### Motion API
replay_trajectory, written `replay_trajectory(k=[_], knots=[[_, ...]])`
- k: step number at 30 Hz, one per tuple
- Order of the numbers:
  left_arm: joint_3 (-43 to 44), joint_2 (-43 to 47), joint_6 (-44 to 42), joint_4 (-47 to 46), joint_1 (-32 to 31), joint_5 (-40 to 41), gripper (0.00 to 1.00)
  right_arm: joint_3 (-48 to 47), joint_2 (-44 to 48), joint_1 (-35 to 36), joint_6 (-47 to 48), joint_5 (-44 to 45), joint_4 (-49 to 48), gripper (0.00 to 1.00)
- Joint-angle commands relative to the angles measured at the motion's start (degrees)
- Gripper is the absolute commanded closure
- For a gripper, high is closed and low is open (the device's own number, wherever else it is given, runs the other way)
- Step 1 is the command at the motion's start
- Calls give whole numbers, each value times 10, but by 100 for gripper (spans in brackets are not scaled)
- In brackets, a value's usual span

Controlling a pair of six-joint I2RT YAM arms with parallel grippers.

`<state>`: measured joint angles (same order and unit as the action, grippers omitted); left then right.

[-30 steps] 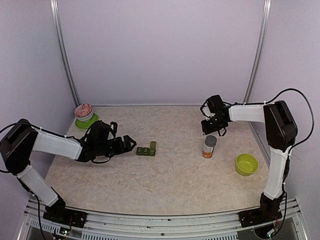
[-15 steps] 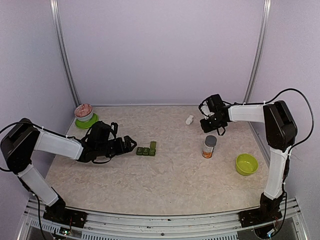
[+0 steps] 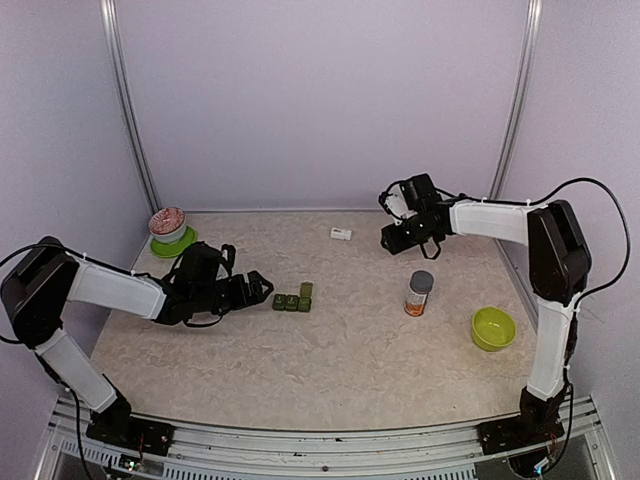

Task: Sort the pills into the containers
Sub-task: Pick up the pill bottle from the center of the board.

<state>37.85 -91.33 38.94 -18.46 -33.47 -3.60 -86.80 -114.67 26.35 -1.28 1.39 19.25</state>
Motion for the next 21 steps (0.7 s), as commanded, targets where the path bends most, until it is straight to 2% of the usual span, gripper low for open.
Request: replay_trajectory(k=[1,5,11,21], knots=[[-2,26,-8,3,8,8,1,-72,-35,5,-5,-65,11,42],[5,33,-14,15,12,10,1,-143,-85,9,-9,-79,21,29],[1,36,-10,18,10,3,1,-247,-173,10,-13,-118,0,19],[-13,70,-9,42,7,15,1,-438,-330,0,-61,-175,-59,11]])
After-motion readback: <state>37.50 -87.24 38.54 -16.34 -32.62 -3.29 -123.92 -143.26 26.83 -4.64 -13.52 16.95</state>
